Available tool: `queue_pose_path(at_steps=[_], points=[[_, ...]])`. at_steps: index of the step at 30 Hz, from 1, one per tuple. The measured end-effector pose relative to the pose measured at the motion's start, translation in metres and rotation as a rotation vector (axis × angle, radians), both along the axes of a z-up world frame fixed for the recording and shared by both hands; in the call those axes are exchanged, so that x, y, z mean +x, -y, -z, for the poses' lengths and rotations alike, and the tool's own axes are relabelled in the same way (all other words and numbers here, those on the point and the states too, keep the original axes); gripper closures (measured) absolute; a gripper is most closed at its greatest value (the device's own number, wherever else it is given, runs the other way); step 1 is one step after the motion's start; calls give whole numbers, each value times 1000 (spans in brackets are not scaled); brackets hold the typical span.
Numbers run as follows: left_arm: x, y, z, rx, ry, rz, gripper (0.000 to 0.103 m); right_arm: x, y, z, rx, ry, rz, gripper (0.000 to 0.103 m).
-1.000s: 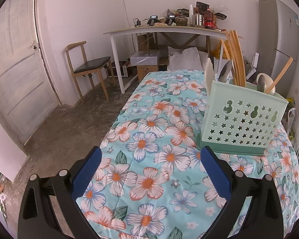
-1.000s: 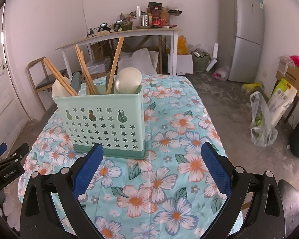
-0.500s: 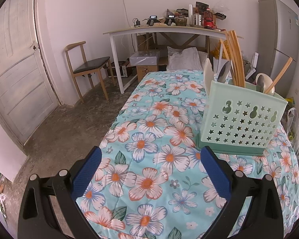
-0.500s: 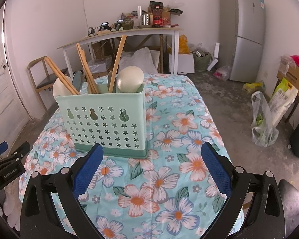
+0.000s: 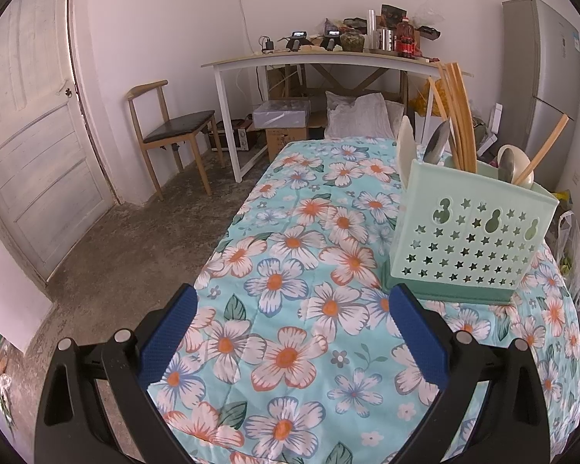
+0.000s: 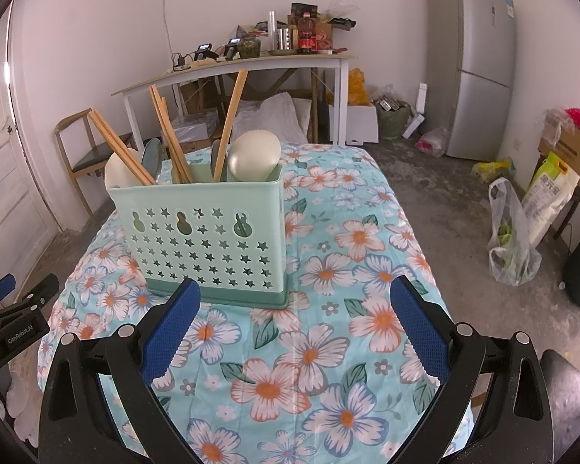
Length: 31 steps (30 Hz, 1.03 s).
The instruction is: Organize utensils
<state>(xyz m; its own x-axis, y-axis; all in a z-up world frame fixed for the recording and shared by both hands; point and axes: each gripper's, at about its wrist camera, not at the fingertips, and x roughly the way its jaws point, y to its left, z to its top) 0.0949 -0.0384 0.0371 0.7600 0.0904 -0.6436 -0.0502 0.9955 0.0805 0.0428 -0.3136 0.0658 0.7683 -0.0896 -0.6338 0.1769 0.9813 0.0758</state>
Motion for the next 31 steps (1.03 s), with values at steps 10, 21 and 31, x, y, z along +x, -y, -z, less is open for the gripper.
queue_pose_path(at_steps=[10,21,31], points=[[1,0,-1,0,0,2,6,0,0,0,0,0,0,8],[1,0,-1,-1,-1,1,6,0,0,0,0,1,1,8],[2,2,0,-7,-2,-4,6,0,-1,0,1,0,1,8]])
